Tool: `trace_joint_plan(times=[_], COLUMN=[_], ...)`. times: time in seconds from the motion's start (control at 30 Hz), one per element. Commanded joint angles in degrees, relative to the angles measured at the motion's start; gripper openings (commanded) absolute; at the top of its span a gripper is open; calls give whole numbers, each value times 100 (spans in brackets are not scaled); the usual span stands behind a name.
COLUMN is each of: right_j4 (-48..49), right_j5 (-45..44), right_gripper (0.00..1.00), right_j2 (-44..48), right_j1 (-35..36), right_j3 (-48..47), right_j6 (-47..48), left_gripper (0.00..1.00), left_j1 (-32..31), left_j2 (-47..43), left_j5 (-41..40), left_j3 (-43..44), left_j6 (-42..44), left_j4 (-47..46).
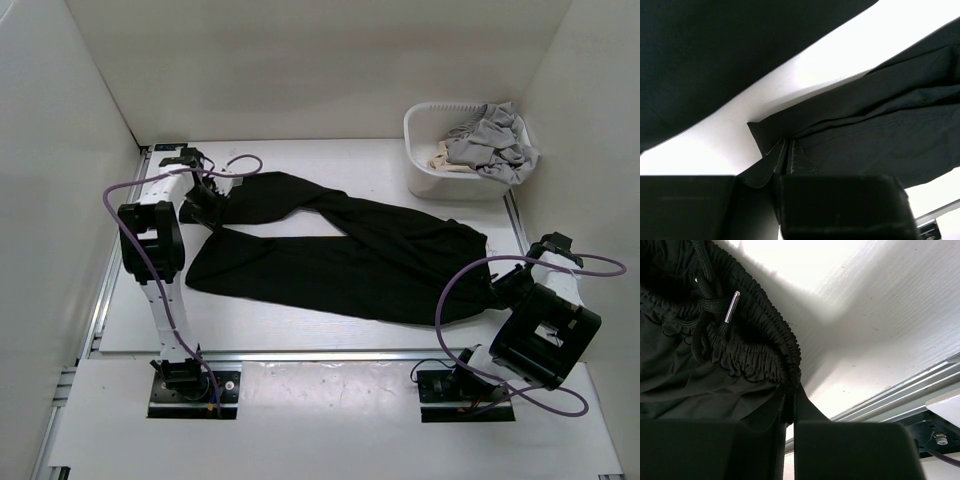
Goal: Fold and stack the trousers
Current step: Flatten the trousers out
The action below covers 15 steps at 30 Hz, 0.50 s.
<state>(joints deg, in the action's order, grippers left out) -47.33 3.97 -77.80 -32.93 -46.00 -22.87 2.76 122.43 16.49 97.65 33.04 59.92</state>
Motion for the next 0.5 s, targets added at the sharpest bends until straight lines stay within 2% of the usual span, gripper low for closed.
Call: trace_joint_plan(times=[0.0, 0.13, 0.23, 0.27, 0.37, 0.47], right_j4=[57, 57, 57, 57, -232, -532], right_j5=[-45, -45, 104, 165, 52, -28], right_gripper=[0, 0, 0, 0, 0, 0], right_j2=[133, 133, 2, -111, -288, -411], right_j1=[-12, -12, -12, -12, -12, -266], right_j3=[-41, -93, -329, -479, -1302, -1579], right_j6=[108, 108, 108, 108, 108, -85], left_gripper=[14, 14, 14, 14, 14, 14], left_j1=[93, 206, 741, 1143, 1673, 2402], left_j2=[-448, -632, -633, -528, -299, -474], left_j5=[56, -189, -417, -514, -1285, -1438], left_j3=[-140, -193, 245, 612, 1141, 811], left_j6=[10, -165, -455, -517, -588, -526], left_j4=[2, 2, 2, 80, 527, 617])
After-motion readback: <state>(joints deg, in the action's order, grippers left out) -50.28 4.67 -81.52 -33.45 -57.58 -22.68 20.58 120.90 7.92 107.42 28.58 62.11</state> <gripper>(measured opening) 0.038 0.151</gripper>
